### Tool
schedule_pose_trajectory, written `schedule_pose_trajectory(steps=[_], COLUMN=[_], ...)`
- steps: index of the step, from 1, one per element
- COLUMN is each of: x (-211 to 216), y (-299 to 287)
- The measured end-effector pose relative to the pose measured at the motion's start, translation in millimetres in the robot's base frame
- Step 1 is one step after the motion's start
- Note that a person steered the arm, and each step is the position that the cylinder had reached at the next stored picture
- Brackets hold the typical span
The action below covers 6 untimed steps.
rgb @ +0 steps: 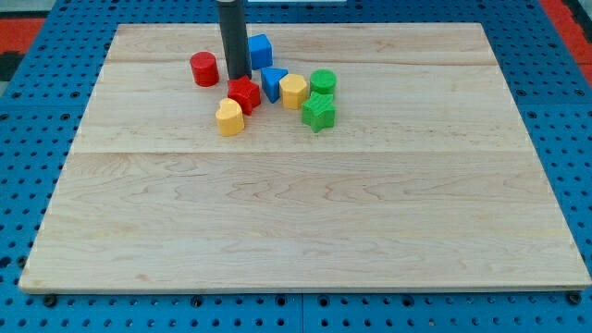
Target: Move the red circle to the top left side of the board
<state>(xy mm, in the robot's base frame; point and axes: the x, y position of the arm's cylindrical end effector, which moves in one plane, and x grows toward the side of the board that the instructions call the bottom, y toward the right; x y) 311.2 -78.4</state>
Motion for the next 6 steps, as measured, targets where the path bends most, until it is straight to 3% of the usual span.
schedule_pose_trajectory(steps=[2,3,6], x=[13.7,11.0,-90.0], y=[-2.8,-31.2,-96.6])
